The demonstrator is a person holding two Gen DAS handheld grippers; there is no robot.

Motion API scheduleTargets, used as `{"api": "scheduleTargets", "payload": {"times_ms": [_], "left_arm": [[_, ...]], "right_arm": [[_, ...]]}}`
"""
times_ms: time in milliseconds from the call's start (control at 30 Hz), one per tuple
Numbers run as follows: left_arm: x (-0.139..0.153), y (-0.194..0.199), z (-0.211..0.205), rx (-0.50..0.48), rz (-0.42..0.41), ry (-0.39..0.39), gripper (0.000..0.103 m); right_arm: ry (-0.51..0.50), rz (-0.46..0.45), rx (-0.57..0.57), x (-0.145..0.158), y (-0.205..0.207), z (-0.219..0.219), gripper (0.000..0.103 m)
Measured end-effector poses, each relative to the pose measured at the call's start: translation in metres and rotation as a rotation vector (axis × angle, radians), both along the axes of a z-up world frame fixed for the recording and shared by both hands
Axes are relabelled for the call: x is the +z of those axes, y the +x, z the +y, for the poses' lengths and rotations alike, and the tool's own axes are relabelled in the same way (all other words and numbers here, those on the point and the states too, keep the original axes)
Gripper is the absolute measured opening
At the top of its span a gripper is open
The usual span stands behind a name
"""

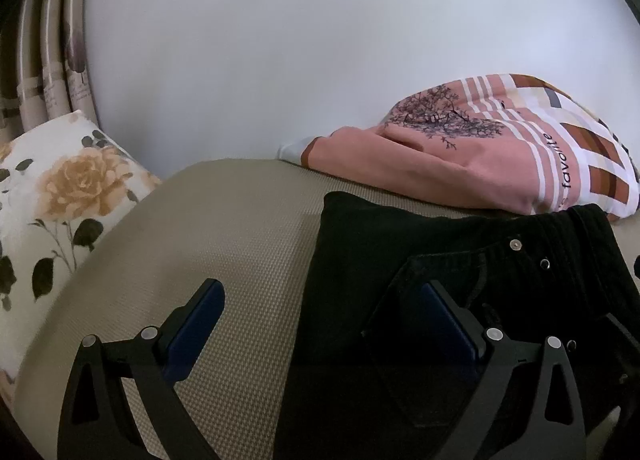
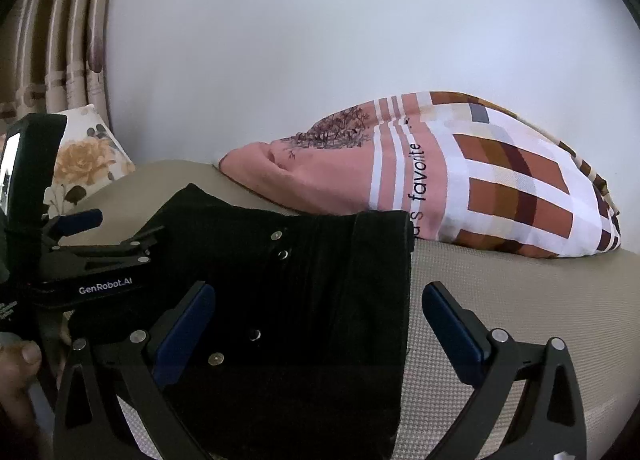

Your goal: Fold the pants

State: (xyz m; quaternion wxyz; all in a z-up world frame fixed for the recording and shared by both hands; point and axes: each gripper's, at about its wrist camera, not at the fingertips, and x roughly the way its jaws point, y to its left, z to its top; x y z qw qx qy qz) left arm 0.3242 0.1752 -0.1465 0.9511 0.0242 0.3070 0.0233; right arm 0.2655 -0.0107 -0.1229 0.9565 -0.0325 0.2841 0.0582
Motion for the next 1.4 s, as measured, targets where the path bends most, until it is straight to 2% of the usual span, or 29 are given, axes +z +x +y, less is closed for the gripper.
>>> {"api": "scheduleTargets", "payload": {"times_ms": [1400], "left_arm": [[0.009,-0.014,-0.011,0.021,-0.09,0.078,0.102]], "right_arm": [[-0.06,-0.05,-0.01,0.001,-0.005,0.008,0.103]]}}
